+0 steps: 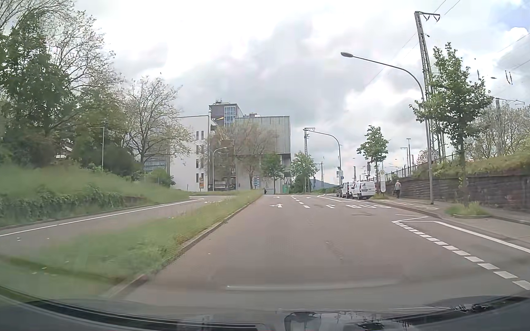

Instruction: Follow the waypoints while adhering to traffic rules and regulations

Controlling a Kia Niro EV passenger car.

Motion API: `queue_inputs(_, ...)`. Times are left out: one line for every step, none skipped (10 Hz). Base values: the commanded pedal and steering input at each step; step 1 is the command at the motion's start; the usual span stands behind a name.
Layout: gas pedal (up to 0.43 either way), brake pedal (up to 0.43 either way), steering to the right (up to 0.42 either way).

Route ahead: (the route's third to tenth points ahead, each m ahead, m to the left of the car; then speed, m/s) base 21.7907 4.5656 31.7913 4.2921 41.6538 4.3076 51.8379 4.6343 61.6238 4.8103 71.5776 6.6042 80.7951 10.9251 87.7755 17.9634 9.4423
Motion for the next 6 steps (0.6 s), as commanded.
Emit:
queue_inputs(0.177, 0.0, 0.0)
queue_inputs(0.177, 0.0, 0.0)
queue_inputs(0.157, 0.0, 0.0)
queue_inputs(0.138, 0.0, 0.0)
queue_inputs(0.13, 0.0, 0.0)
queue_inputs(0.13, 0.0, 0.0)
